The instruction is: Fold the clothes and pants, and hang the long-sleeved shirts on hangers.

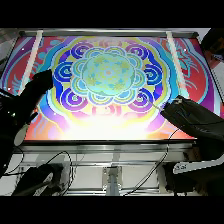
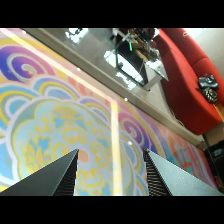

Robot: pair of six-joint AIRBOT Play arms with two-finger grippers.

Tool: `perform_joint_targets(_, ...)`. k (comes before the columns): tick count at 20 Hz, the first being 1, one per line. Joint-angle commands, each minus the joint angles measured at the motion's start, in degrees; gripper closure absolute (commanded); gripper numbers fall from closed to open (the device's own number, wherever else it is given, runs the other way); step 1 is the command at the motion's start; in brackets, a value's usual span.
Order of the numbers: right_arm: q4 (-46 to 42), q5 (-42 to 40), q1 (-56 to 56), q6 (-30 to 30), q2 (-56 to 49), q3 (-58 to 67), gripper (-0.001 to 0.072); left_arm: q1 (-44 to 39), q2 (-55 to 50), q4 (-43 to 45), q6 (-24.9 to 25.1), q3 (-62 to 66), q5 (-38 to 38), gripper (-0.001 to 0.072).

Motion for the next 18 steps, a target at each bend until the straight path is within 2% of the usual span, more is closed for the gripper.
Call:
perform_joint_targets(1,4.8,1.6,6.0,-5.7,-0.3,-0.3,0.0709,0.0,0.0,0.0,0.0,0.1,0.0,0.0233)
perform_joint_targets(3,11.6,5.4,8.0,-9.1,-1.5,-0.4,0.0709,0.0,0.0,0.0,0.0,0.1,0.0,0.0233)
perform_joint_targets(6,19.9,8.2,12.0,-10.3,-3.8,-0.5,0.0708,0.0,0.0,0.0,0.0,0.1,0.0,0.0233)
perform_joint_targets(18,16.3,5.9,25.7,-11.3,-4.3,-0.7,0.0704,0.0,0.0,0.0,0.0,0.1,0.0,0.0232)
